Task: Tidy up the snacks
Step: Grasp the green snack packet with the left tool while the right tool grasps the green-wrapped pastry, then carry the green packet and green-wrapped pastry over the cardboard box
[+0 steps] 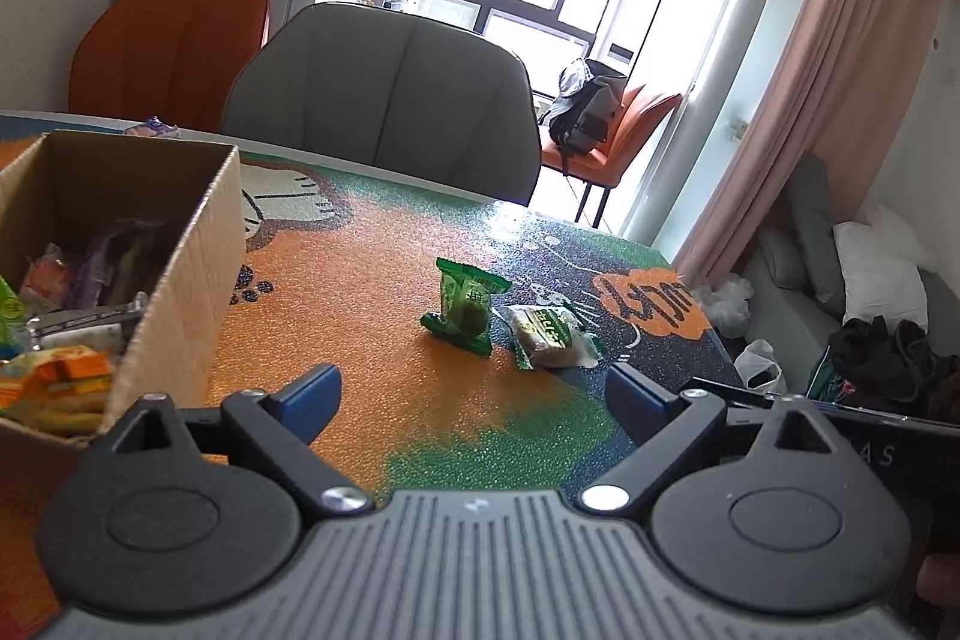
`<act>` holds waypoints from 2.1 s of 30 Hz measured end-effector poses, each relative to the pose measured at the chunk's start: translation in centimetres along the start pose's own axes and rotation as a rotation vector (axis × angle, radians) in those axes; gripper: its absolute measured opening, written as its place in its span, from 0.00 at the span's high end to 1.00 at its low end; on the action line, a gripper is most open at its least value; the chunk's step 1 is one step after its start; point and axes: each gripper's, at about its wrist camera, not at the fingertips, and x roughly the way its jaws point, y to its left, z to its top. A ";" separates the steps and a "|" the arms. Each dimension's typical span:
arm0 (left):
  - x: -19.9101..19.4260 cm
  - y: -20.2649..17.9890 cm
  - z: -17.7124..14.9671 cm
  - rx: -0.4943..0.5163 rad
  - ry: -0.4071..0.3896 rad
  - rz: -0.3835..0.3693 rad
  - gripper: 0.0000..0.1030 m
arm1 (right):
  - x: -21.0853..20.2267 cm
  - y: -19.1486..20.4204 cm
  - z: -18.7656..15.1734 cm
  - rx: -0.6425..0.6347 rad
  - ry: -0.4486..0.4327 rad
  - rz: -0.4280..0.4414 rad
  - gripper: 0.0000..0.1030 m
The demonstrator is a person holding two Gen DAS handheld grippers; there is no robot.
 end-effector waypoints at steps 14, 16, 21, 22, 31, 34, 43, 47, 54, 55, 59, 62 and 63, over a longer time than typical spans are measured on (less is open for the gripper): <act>7.3 0.9 2.3 -0.023 0.079 0.056 0.34 | 6.4 -2.1 2.0 0.021 0.087 0.024 0.16; 8.5 1.2 2.7 -0.029 0.094 0.056 0.35 | 7.3 -2.4 2.2 0.026 0.101 0.028 0.19; 11.0 1.2 3.0 -0.030 0.120 0.046 0.35 | 9.0 -3.0 2.8 0.034 0.119 0.032 0.20; 11.4 1.2 3.0 -0.030 0.124 0.043 0.35 | 9.3 -3.2 2.9 0.037 0.123 0.031 0.21; 15.1 0.7 3.1 0.027 0.155 0.050 0.38 | 11.0 -3.8 3.5 0.045 0.142 0.031 0.22; 15.4 0.7 3.1 0.045 0.146 0.051 0.57 | 11.3 -3.5 3.8 0.030 0.143 0.033 0.22; 13.4 1.9 4.1 -0.013 0.128 0.053 0.70 | 12.8 -1.4 3.9 -0.013 0.155 0.038 0.19; 12.4 2.5 4.6 -0.026 0.119 0.059 0.70 | 13.6 -0.9 3.8 -0.016 0.155 0.002 0.11; 10.4 3.2 4.9 -0.024 0.100 0.071 0.70 | 14.3 1.0 3.1 -0.098 0.161 -0.024 0.14; 10.1 3.3 4.8 -0.025 0.097 0.072 0.70 | 14.6 1.3 3.0 -0.116 0.168 -0.036 0.22; 8.8 3.7 4.8 -0.031 0.087 0.078 0.70 | 14.3 2.3 2.9 -0.171 0.175 -0.086 0.48; 7.7 3.8 5.0 -0.031 0.071 0.076 0.70 | 13.2 2.6 3.1 -0.165 0.165 -0.088 0.49; 7.3 3.8 5.0 -0.031 0.065 0.074 0.70 | 12.7 2.7 3.2 -0.162 0.156 -0.085 0.49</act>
